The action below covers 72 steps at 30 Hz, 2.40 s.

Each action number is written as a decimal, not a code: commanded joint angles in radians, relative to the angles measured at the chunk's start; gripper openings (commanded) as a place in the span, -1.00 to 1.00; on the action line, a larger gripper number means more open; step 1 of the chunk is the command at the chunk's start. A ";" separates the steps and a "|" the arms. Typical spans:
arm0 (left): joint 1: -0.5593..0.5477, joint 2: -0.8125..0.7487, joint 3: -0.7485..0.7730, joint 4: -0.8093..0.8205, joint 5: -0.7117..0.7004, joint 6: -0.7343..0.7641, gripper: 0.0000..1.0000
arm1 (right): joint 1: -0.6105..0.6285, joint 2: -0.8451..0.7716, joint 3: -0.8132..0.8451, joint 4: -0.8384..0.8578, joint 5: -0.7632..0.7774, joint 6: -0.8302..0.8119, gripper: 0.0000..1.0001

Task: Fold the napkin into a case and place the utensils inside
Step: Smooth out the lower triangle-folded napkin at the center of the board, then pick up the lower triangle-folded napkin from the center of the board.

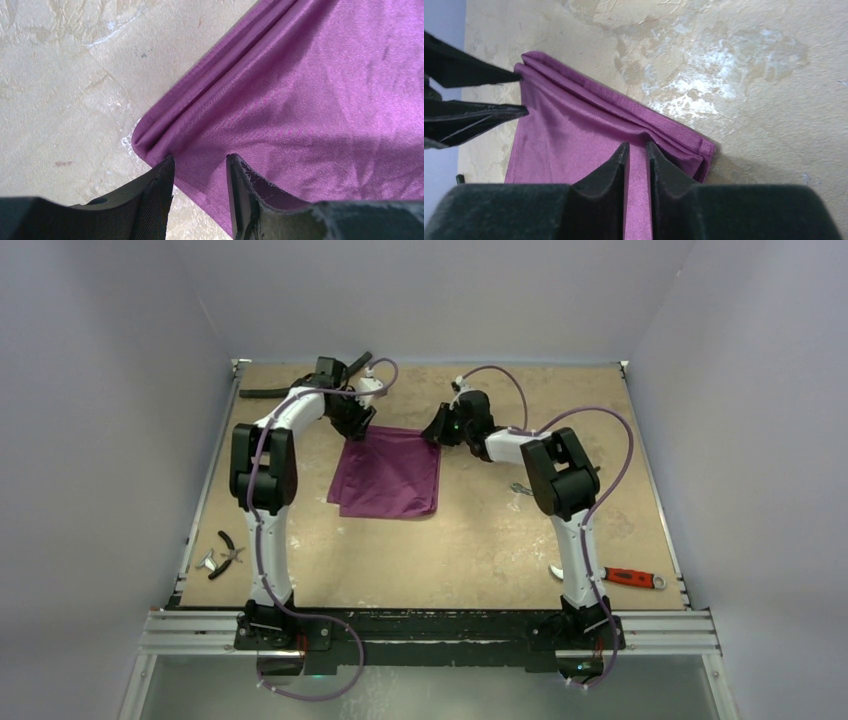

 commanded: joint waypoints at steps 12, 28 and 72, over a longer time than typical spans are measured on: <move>0.135 -0.269 0.046 0.007 0.211 -0.140 0.82 | 0.130 -0.521 -0.278 -0.022 0.133 -0.464 0.21; 0.160 -0.627 -0.597 -0.262 0.339 0.727 0.94 | 0.290 -0.873 -0.521 -0.325 0.179 -1.250 0.98; 0.131 -0.320 -0.659 -0.143 0.012 0.897 -0.32 | 0.401 -0.363 -0.337 -0.335 -0.026 -1.206 0.55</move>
